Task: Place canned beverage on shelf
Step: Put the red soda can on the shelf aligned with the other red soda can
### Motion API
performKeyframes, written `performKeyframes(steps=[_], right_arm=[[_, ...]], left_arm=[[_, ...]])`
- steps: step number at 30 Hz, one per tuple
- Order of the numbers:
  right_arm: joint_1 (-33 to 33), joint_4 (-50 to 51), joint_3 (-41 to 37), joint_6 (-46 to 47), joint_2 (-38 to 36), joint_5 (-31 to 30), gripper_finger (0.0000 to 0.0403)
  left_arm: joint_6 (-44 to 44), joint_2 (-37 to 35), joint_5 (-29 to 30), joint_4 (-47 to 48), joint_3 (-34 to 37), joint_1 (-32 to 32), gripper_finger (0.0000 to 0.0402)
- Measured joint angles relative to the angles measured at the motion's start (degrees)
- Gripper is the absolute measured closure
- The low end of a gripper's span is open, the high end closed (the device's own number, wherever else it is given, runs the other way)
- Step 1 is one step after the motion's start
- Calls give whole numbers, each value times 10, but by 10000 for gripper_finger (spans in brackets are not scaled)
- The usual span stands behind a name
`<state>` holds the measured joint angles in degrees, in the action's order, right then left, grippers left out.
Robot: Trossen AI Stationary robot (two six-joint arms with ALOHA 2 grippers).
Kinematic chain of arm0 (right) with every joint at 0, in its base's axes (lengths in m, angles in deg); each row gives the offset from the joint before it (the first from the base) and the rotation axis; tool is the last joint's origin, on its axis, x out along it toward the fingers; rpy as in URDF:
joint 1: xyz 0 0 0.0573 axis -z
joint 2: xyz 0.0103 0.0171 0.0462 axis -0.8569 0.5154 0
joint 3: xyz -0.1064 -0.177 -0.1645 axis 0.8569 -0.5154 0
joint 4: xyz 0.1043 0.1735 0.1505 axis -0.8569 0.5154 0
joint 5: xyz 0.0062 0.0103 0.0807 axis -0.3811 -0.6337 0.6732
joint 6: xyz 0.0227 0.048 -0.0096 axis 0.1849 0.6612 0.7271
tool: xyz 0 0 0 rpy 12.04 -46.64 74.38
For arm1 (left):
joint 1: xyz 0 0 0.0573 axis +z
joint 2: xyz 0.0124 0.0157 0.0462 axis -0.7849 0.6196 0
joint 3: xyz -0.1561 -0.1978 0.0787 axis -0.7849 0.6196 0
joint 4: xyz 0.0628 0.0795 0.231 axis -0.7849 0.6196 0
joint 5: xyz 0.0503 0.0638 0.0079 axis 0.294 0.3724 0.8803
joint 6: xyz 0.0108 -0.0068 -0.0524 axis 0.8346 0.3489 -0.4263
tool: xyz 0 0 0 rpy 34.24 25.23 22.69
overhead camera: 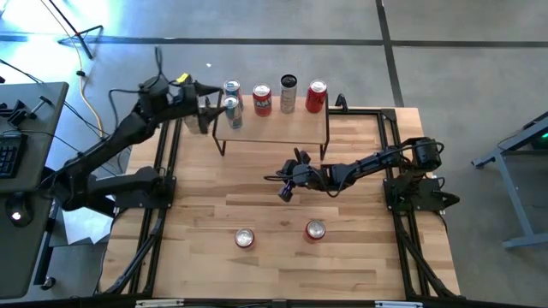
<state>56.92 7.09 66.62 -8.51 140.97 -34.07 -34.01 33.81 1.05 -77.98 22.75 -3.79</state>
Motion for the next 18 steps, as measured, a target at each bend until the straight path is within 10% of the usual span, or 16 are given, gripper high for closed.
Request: performKeyframes(steps=[18], right_arm=[[-44,-109,0,-33,-2,89,403]], left_arm=[[-60,-196,91,-170,301,-339,394]])
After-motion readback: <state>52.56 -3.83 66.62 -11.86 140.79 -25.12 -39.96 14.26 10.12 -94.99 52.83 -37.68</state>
